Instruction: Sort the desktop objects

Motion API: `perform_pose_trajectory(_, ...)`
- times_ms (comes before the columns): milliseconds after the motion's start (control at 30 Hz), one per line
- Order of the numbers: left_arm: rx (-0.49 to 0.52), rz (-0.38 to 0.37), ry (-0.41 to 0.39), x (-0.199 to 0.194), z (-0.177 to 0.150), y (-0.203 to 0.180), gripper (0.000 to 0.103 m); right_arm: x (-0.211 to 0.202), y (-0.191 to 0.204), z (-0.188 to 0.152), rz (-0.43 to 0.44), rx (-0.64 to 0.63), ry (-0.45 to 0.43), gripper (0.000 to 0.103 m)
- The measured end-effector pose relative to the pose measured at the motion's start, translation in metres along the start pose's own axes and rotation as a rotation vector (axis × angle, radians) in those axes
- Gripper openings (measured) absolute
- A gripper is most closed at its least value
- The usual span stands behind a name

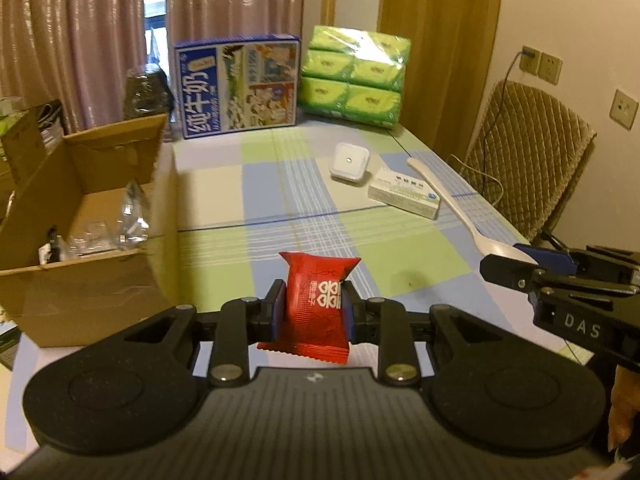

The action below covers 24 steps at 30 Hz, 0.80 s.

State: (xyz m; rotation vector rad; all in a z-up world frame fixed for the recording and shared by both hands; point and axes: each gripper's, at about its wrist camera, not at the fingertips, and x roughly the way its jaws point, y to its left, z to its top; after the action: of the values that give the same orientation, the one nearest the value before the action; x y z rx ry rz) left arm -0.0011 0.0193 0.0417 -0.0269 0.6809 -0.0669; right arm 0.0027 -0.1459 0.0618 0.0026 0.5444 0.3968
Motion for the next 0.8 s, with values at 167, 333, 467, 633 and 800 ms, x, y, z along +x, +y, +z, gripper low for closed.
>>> perform_pose_trajectory(167, -0.018, 0.014, -0.024, -0.022, 0.003, 0.007, 0.023, -0.014, 0.016, 0.005, 0.017, -0.014, -0.016, 0.03)
perform_pose_trajectory(333, -0.033, 0.029, -0.04, -0.042, 0.004, 0.015, 0.023, -0.022, 0.032, 0.012, 0.042, -0.029, -0.031, 0.03)
perform_pose_trajectory(467, -0.048, 0.045, -0.051, -0.055, 0.003, 0.026, 0.023, -0.024, 0.048, 0.017, 0.067, -0.047, -0.04, 0.03)
perform_pose_trajectory(633, -0.071, 0.077, -0.064, -0.071, 0.001, 0.045, 0.024, -0.025, 0.07, 0.023, 0.105, -0.063, -0.043, 0.03)
perform_pose_trajectory(800, -0.09, 0.114, -0.07, -0.083, -0.001, 0.066, 0.024, -0.018, 0.094, 0.026, 0.145, -0.093, -0.04, 0.03)
